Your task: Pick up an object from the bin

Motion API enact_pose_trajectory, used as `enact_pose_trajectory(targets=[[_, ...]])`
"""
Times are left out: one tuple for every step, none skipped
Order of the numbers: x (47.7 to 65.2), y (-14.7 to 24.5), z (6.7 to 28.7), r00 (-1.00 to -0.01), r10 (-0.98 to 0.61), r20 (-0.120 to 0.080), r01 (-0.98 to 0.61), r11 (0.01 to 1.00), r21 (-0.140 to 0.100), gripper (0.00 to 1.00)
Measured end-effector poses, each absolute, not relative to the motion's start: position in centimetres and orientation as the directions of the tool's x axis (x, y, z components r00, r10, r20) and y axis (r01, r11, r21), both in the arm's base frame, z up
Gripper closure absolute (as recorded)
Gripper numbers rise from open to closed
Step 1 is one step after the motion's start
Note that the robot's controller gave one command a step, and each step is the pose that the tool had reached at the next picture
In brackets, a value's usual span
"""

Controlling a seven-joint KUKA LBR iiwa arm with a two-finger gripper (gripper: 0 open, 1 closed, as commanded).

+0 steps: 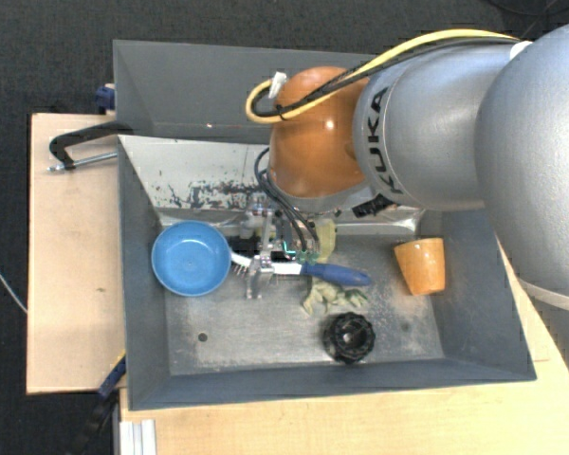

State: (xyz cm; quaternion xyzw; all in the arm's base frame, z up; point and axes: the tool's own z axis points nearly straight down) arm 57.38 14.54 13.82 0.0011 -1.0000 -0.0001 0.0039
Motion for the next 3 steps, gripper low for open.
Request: enact_pose_trajectory(targets=[[57.9,13.0,7.4,-0.978,0.206,-0.006,0.206,0.978,0.004,0.00],[58.1,13.1,7.6,-0.978,0.206,-0.013,0.206,0.978,0.008,1.00],[59.2,12.2,25.4,-0.981,0.194,-0.013,0.194,0.981,0.007,1.00]])
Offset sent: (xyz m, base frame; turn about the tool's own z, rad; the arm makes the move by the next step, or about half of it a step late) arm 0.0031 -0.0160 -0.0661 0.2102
